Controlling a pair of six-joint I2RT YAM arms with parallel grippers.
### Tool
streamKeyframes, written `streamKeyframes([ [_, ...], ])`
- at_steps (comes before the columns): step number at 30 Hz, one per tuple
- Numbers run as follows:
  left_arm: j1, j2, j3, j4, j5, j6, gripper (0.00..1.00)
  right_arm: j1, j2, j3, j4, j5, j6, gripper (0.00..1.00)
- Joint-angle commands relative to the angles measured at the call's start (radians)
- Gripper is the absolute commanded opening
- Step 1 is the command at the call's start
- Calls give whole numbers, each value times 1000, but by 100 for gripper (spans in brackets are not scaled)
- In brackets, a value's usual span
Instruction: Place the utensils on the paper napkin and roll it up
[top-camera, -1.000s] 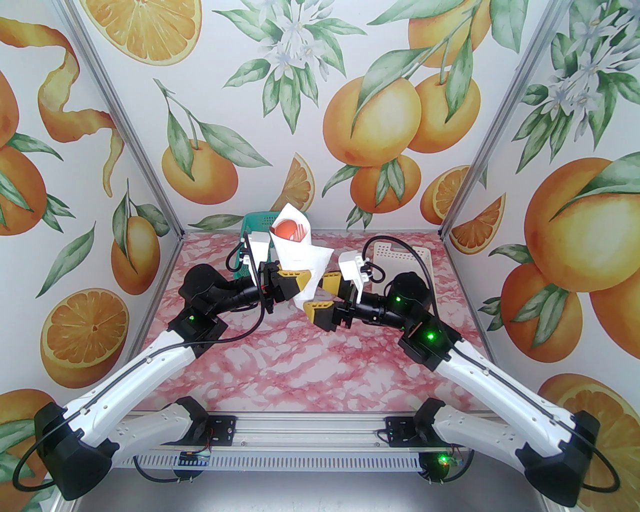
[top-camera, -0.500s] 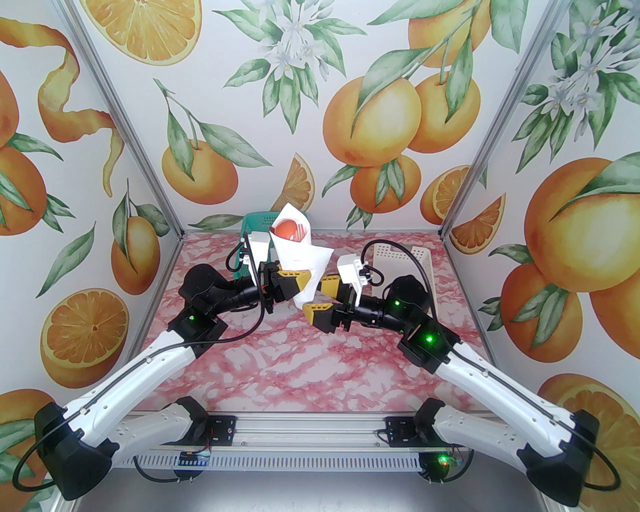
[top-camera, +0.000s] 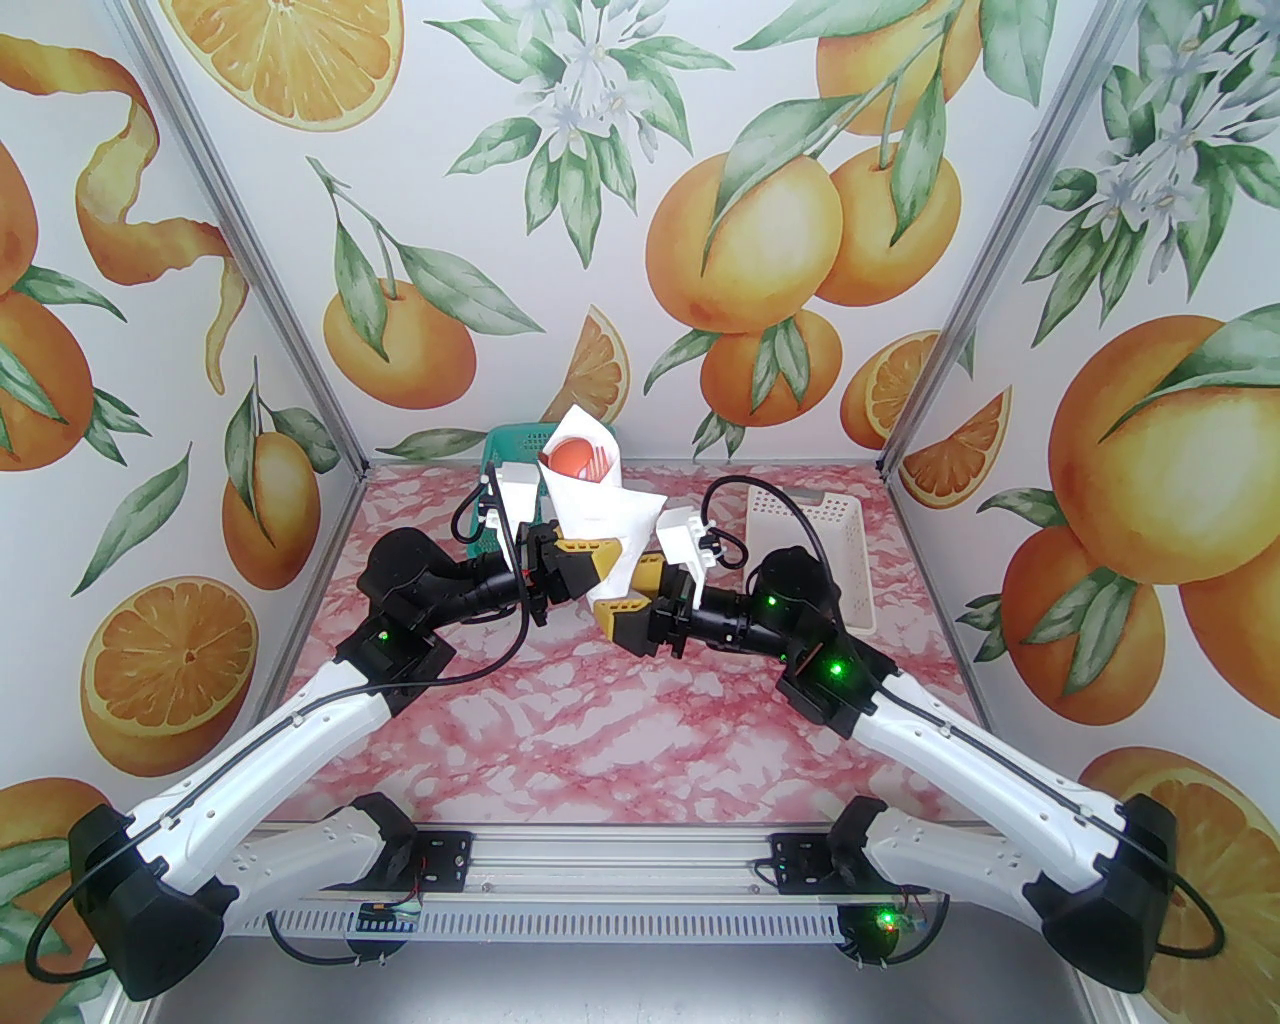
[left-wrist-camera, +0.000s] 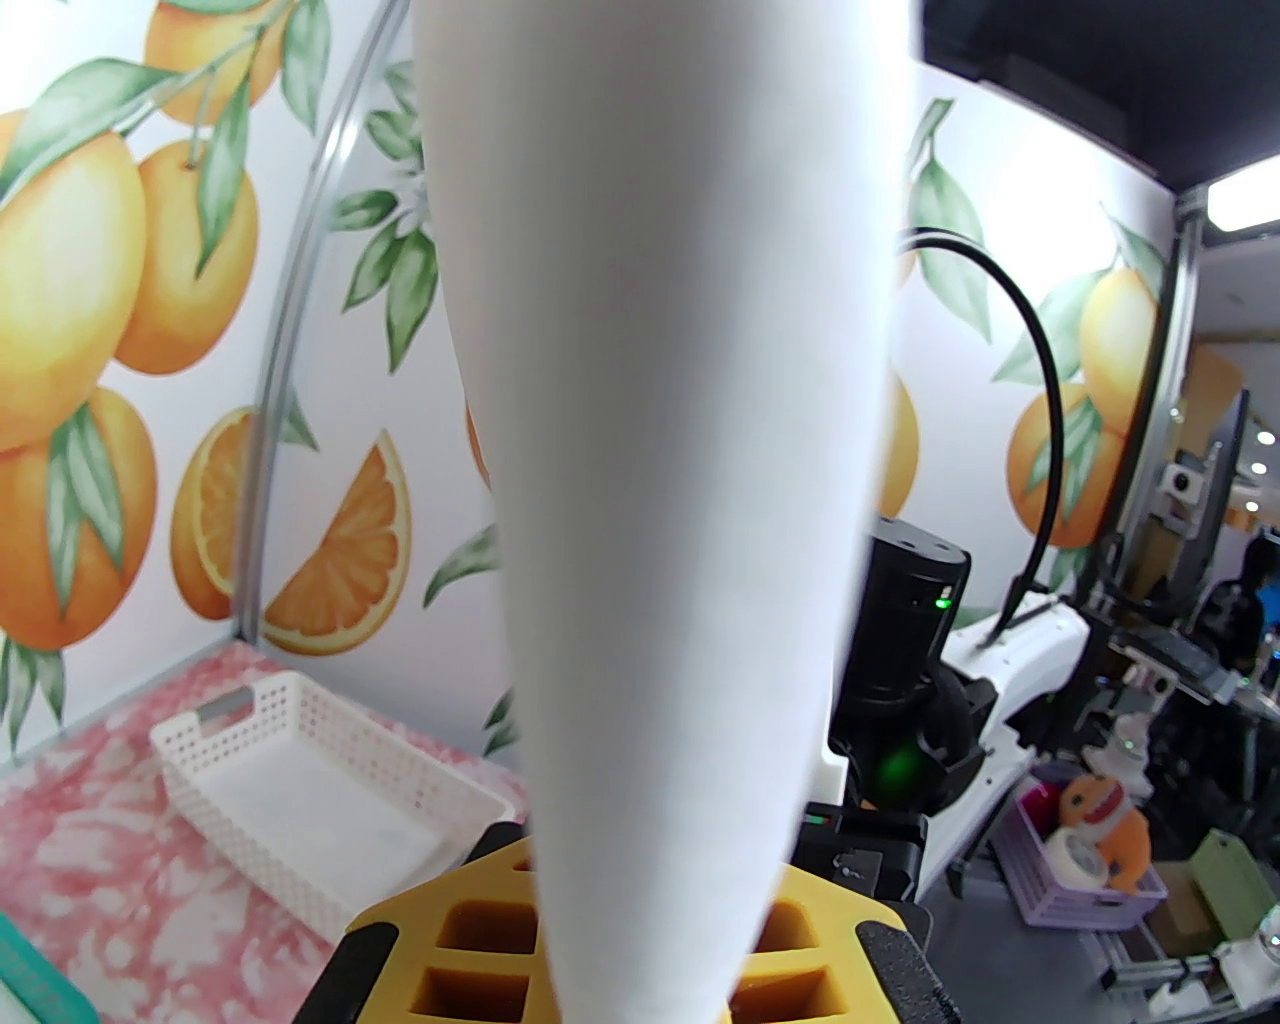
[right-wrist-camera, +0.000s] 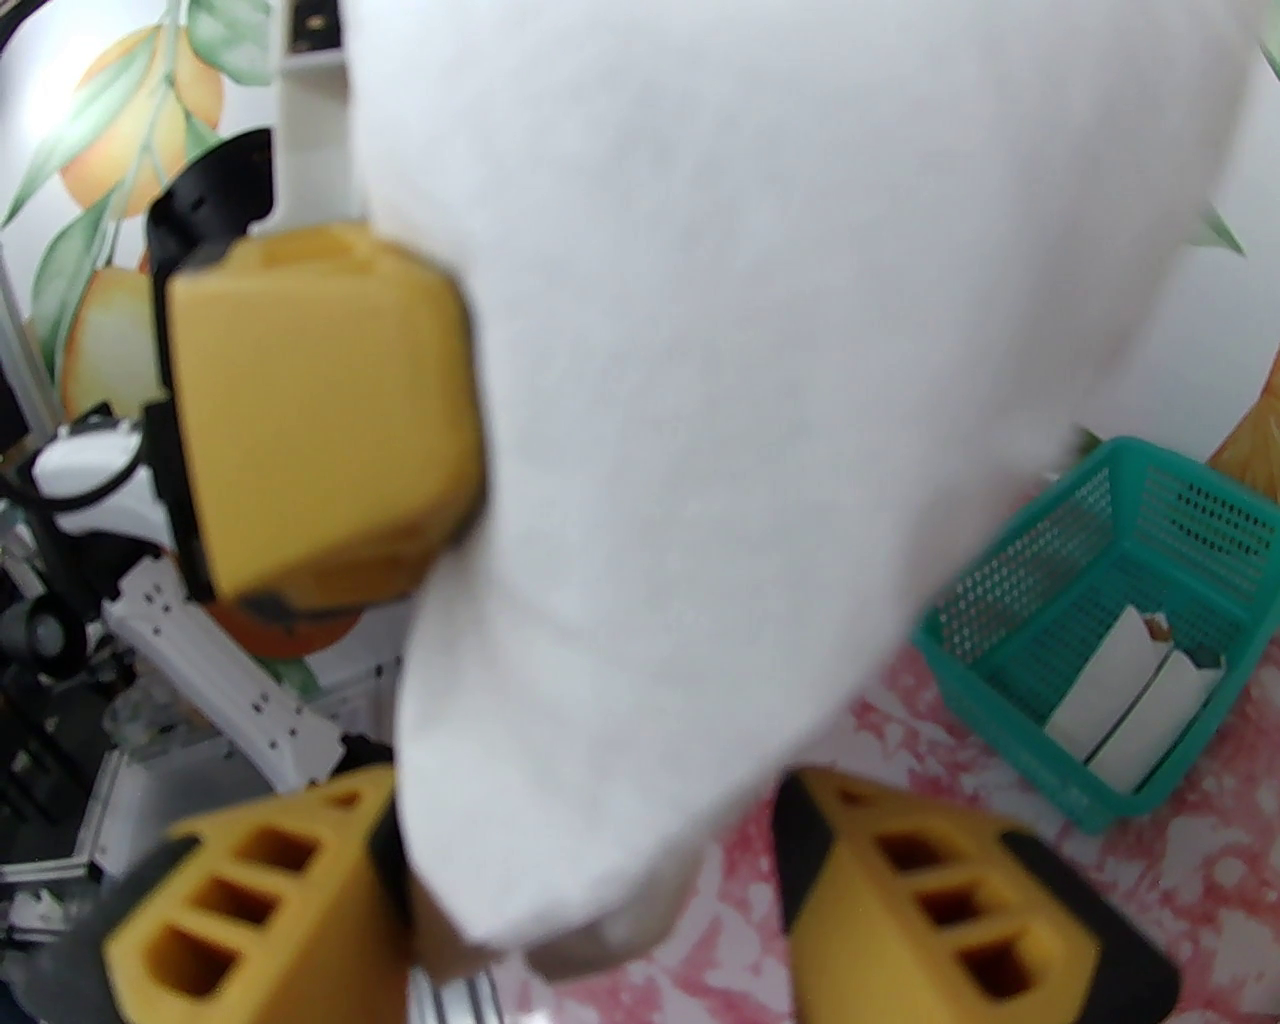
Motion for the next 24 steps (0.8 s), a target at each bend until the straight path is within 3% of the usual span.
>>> streamKeyframes([
  [1,-6,-20,15,-1,-9,0,0,9,0,32,45,22,3,56],
  [4,-6,-22,15,-7,-9,5,0,9,-12,26,39,31,-2,52],
  [7,-6,-24,21,-29,-5,16,0,7,-42,29,-44,47,-28,35],
  [12,-6,-19,26,-35,25,16,0,2,-63,22,-82,29,-34,26],
  [19,-5,-9,34,8,115,-15,0,-57,-69,-10,-57,-117,27,26],
  [24,-5,0,39,17,121,-28,0,-122,-135,-69,47,-188,101,46],
])
